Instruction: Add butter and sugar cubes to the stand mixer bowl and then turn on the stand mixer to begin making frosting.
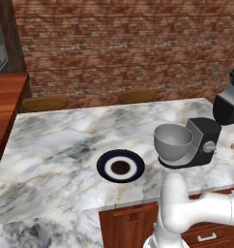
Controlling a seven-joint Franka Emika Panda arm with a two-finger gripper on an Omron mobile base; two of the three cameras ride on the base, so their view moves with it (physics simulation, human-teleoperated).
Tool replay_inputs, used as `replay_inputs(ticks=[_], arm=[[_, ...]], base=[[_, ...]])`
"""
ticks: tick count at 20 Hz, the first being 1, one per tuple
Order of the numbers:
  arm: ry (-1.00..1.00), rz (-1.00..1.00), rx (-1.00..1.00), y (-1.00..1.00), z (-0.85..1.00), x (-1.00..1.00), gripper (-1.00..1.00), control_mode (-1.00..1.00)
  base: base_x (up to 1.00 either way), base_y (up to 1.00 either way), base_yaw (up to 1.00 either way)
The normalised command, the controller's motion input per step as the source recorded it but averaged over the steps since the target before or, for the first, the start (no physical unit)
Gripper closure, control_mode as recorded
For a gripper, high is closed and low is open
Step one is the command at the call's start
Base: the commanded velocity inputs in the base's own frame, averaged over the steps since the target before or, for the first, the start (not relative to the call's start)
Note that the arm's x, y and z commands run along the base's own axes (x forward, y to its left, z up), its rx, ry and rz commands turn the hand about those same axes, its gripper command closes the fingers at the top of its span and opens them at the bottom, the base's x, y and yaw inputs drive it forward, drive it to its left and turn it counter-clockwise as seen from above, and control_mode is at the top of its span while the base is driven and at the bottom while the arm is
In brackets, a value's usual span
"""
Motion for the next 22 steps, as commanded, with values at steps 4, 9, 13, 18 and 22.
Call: replay_inputs(ticks=[4,9,13,18,22], arm=[[0.0,-0.01,-0.02,-0.13,-0.1,0.41,-1.0,-1.0],[0.0,0.0,-0.02,-0.24,-0.19,0.29,-1.0,-1.0],[0.0,0.0,-0.01,-0.26,-0.24,0.07,-1.0,-1.0],[0.0,0.03,0.0,-0.12,-0.3,-0.01,-1.0,-1.0],[0.0,0.04,-0.02,-0.01,-0.39,-0.02,1.0,-1.0]], base=[[0.0,0.0,0.0],[0.0,0.0,0.0],[0.0,0.0,0.0],[0.0,0.0,0.0],[0.0,0.0,0.0]])
